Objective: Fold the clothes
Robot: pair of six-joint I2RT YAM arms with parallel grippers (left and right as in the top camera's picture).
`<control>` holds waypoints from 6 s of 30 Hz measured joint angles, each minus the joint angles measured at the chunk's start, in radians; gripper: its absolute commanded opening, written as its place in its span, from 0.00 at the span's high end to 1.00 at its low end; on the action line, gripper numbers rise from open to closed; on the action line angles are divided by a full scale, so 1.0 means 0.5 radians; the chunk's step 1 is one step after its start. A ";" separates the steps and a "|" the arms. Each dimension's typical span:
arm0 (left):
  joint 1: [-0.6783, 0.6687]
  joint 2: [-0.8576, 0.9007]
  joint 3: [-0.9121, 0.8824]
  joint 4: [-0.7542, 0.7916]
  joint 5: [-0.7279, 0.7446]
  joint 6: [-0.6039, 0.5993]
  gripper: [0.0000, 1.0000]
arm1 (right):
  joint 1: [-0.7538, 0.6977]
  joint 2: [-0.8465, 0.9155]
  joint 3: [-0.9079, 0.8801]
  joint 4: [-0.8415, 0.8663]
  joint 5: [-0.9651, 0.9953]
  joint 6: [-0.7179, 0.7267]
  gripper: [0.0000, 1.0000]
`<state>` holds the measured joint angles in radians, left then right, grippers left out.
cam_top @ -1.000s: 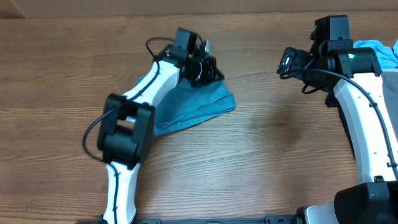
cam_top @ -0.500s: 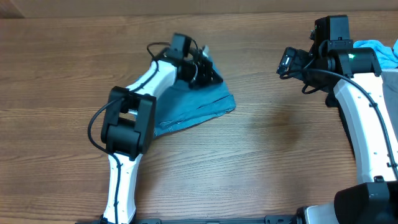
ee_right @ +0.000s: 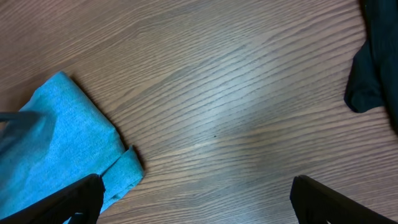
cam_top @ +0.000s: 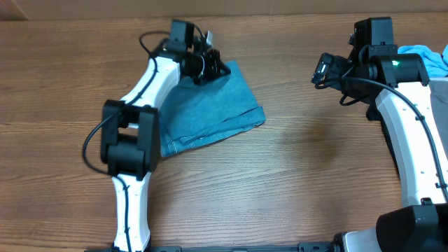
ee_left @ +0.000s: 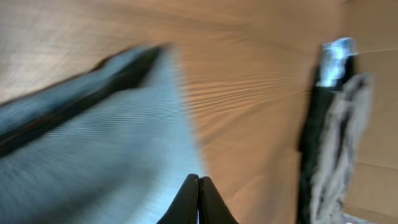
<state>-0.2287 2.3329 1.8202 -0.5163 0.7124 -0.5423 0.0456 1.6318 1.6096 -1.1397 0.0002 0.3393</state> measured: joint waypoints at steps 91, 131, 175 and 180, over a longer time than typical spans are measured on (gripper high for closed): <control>0.465 -0.658 0.098 -1.252 -1.258 0.968 0.21 | 0.000 0.000 -0.008 0.192 -0.074 0.000 0.00; 0.024 -0.035 0.220 -1.840 -0.739 0.854 0.11 | 0.000 0.001 -0.008 0.192 -0.089 0.000 0.00; -0.150 -0.143 -0.172 -1.030 -1.128 0.898 0.53 | 0.000 0.000 -0.008 0.192 -0.090 -0.001 0.00; -0.153 -0.143 -0.172 -1.077 -1.079 0.957 0.94 | 0.000 0.001 -0.008 0.192 -0.090 -0.001 0.00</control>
<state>-0.3054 2.2616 1.7340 -1.0546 0.1730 -0.0639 0.0456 1.6321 1.6058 -1.0439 -0.0448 0.3389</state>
